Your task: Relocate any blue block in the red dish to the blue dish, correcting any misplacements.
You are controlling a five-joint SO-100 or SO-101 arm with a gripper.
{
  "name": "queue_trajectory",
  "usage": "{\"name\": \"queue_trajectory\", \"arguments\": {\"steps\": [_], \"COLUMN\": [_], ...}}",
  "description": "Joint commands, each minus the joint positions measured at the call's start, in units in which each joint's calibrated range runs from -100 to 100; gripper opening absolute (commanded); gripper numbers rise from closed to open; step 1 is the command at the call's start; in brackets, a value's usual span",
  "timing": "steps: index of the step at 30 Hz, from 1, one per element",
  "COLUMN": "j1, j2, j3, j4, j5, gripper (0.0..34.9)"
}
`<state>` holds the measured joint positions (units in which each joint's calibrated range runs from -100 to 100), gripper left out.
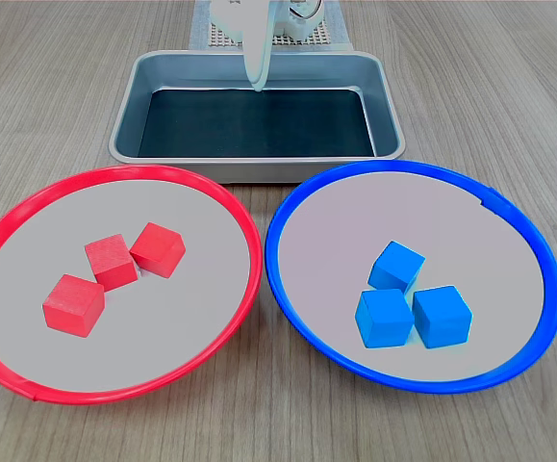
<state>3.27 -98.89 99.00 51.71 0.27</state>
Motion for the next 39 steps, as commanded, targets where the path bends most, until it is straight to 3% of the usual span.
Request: {"name": "queue_trajectory", "arguments": {"steps": [1,39], "j1": [-0.03,-0.59], "j2": [-0.08,-0.08], "j3": [-0.28,-0.19], "j4": [0.0,0.0], "j5": [-0.1,0.15], "gripper": [0.3,0.3]}}
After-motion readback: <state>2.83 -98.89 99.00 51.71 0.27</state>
